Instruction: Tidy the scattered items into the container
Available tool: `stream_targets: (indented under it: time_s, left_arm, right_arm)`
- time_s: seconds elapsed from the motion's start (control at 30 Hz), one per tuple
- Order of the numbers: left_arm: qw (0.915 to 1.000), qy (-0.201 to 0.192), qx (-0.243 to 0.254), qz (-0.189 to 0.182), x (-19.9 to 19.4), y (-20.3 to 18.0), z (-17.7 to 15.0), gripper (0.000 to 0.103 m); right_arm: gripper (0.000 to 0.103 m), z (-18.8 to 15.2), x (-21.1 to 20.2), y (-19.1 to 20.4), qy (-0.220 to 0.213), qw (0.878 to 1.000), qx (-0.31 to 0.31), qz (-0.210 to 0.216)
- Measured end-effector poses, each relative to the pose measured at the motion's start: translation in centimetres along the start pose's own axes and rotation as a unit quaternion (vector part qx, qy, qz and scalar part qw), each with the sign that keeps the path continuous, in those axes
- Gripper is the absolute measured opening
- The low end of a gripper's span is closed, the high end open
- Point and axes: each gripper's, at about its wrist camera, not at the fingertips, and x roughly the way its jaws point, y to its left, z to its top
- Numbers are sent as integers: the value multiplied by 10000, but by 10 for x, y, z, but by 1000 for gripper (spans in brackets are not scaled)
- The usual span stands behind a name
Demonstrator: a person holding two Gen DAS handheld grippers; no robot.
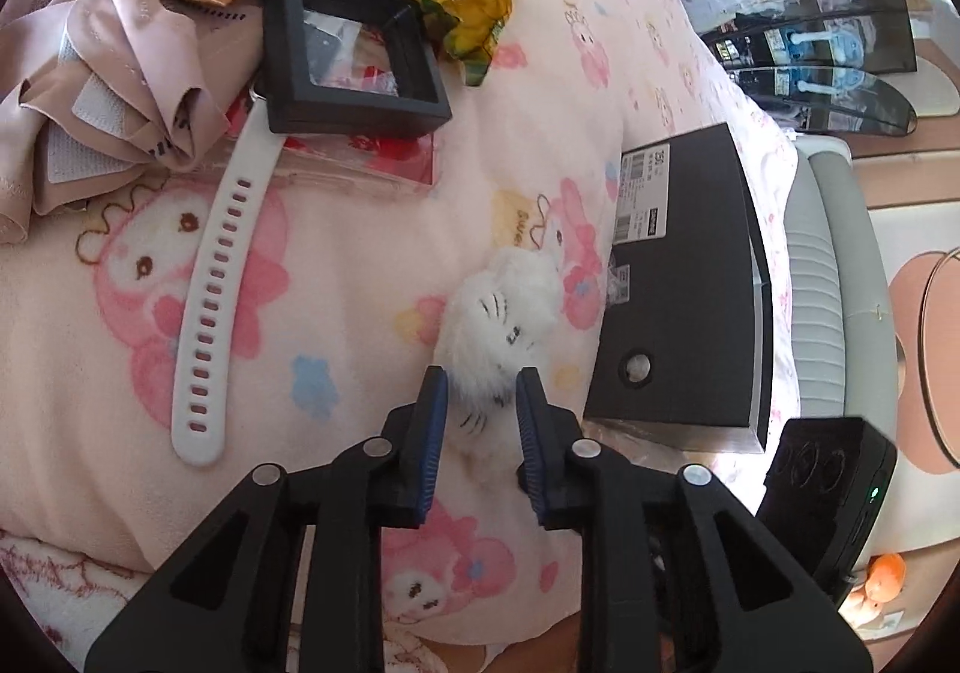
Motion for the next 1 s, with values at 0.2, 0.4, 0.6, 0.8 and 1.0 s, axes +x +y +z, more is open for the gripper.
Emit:
stream_targets:
  time_s: [0.2,0.4,0.6,0.8,1.0]
  left_arm:
    - [9993,226,-269,140,22,4,12,45]
    - [9998,66,81,158,10,-8,-5,23]
    - [9992,211,280,201,-1,-13,-21,24]
    - [9983,-2,135,572,-10,-9,-6,38]
    - [9931,-330,303,1081,1,-14,22,38]
  right_arm:
    - [23,-8,31,9,385,9989,-219,-177]
    - [23,-10,17,5,-60,9994,-68,-330]
    - [22,-4,-1,-17,-385,9969,207,-655]
    - [23,-5,-8,-32,-124,9988,470,-112]
    - [23,-7,3,-16,129,9995,266,129]
